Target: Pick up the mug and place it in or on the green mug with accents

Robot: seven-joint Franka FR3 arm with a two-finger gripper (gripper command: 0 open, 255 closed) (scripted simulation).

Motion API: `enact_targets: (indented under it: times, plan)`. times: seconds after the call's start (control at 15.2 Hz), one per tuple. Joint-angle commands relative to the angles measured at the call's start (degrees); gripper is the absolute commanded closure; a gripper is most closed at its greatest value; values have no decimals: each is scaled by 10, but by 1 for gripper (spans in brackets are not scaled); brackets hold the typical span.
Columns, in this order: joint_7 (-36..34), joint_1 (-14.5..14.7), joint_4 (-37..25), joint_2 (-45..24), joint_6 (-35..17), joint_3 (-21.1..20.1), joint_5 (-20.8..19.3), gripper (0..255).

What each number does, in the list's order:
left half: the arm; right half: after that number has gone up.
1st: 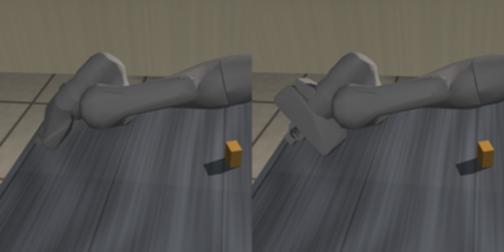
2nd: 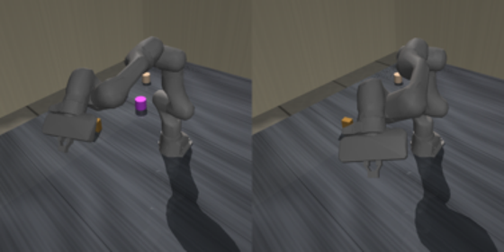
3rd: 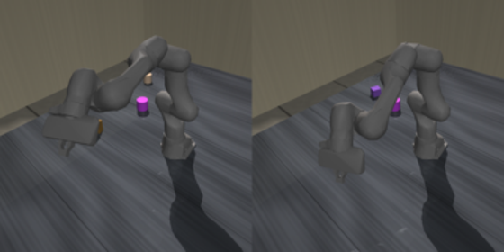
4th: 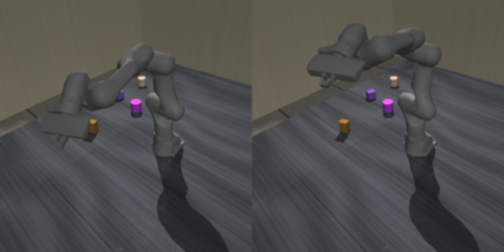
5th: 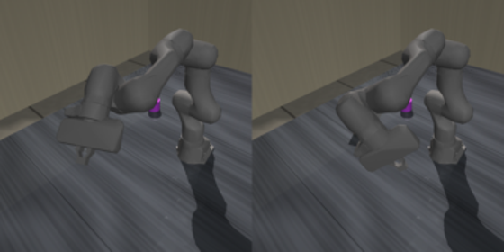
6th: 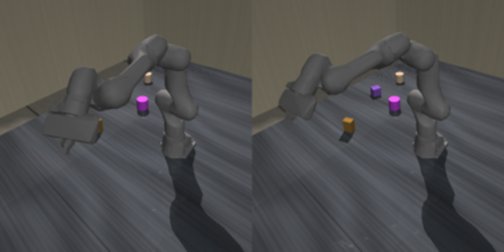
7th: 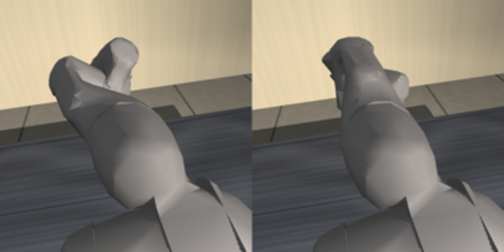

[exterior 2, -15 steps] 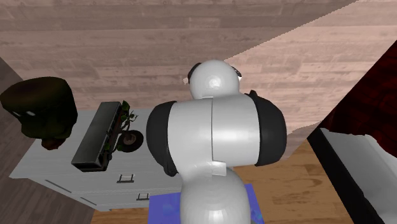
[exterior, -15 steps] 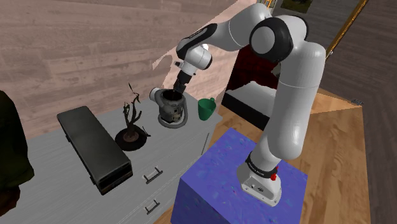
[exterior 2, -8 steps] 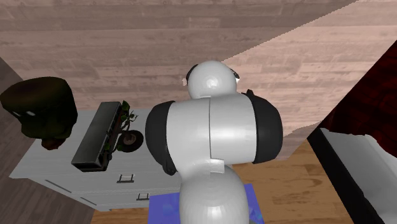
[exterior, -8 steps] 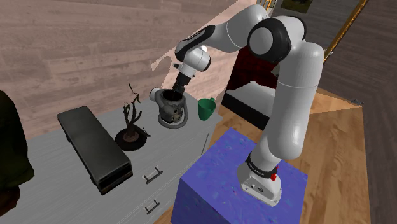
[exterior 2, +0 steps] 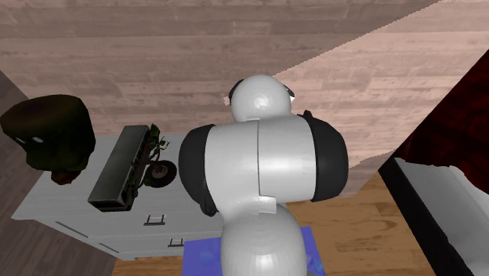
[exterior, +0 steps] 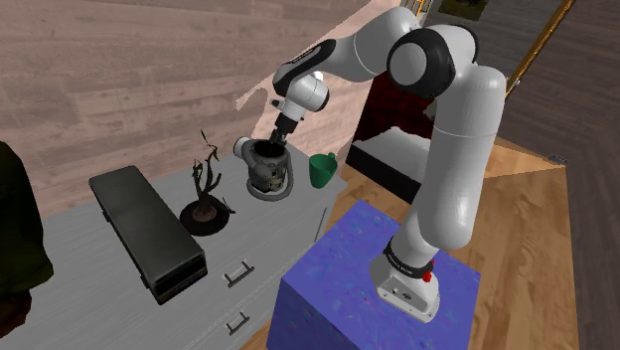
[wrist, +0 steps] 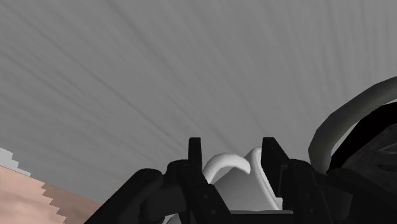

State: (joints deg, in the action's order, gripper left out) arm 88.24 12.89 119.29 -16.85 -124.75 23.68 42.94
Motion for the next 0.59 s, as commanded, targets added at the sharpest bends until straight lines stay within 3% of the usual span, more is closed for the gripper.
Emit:
enact_targets:
  times: [0.0,0.53]
  plan:
    - [0,0,0,0,0,0,0,255]
    - [-35,6,-9,36,30,10,-33,255]
